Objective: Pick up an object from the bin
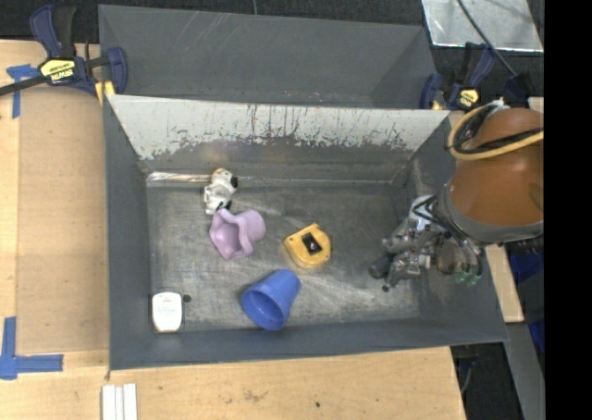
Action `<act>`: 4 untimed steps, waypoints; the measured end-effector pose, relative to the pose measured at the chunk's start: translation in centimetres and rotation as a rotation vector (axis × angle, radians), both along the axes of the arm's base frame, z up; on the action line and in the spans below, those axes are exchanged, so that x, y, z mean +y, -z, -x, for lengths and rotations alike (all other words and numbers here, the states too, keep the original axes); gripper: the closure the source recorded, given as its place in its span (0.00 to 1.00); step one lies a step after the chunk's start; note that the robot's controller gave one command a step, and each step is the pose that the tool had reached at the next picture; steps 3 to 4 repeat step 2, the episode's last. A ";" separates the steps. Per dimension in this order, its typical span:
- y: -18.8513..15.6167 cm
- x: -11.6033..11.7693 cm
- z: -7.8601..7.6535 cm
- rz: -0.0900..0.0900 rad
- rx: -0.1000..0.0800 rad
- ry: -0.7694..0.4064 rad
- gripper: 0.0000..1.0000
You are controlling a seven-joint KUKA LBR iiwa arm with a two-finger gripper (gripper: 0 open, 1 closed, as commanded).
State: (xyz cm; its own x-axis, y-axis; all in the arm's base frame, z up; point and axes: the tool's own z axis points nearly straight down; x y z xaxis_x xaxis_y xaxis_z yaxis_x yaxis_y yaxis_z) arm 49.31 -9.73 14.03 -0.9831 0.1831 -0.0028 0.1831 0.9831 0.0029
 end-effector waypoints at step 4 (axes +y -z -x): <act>-1.4 0.1 0.1 -0.001 0.005 -0.001 1.00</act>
Offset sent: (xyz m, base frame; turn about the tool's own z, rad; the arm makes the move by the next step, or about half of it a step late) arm 0.0001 0.0000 0.0556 0.0000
